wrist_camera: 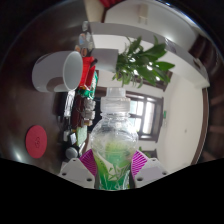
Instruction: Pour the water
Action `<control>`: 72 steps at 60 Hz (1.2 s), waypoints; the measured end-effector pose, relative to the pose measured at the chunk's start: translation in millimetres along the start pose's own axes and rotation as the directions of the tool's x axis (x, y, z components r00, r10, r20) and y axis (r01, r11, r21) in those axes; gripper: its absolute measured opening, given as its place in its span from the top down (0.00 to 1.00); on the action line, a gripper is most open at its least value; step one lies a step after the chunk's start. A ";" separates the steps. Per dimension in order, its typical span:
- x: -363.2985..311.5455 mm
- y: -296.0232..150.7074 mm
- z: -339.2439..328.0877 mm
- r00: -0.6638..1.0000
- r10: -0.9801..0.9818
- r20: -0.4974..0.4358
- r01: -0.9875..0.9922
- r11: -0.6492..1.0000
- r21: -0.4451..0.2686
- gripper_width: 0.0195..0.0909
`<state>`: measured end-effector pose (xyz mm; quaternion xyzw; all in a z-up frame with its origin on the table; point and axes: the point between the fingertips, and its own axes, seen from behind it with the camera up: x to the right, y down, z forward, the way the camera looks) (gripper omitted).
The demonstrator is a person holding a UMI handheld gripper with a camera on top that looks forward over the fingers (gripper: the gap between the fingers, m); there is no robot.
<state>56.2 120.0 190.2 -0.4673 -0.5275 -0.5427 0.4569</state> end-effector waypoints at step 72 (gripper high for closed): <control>-33.0 -19.6 4.3 0.219 0.934 0.283 -0.951 0.270 -0.154 0.66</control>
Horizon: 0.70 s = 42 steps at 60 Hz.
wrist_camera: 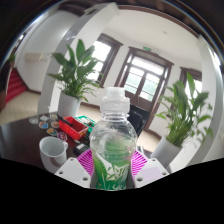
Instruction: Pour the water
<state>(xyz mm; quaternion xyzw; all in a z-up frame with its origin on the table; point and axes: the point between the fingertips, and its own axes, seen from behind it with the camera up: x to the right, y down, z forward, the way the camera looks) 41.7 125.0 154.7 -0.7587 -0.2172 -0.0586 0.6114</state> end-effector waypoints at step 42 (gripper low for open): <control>-6.5 61.6 18.3 0.947 0.321 -0.010 -0.321 0.947 0.008 0.46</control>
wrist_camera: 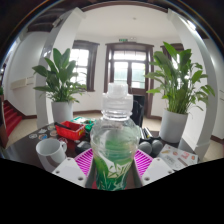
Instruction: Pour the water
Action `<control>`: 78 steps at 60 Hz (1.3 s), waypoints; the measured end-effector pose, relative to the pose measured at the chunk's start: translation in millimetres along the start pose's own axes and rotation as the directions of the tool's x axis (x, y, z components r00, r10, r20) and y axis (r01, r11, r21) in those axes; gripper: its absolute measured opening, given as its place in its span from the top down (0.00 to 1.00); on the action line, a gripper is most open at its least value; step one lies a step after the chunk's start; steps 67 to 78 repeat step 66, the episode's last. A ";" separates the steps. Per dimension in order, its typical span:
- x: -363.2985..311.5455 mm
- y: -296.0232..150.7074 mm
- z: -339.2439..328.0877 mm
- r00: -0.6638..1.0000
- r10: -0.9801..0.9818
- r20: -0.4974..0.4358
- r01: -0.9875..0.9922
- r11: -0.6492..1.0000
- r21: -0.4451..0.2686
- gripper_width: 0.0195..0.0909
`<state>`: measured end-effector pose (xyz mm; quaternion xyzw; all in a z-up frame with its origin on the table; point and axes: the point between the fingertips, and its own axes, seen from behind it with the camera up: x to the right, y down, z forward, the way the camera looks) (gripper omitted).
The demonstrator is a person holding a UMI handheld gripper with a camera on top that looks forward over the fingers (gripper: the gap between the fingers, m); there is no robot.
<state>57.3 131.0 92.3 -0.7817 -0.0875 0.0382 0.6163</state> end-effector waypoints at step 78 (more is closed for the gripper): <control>19.2 7.0 -255.8 0.971 0.091 -0.221 -0.122 0.984 -0.133 0.07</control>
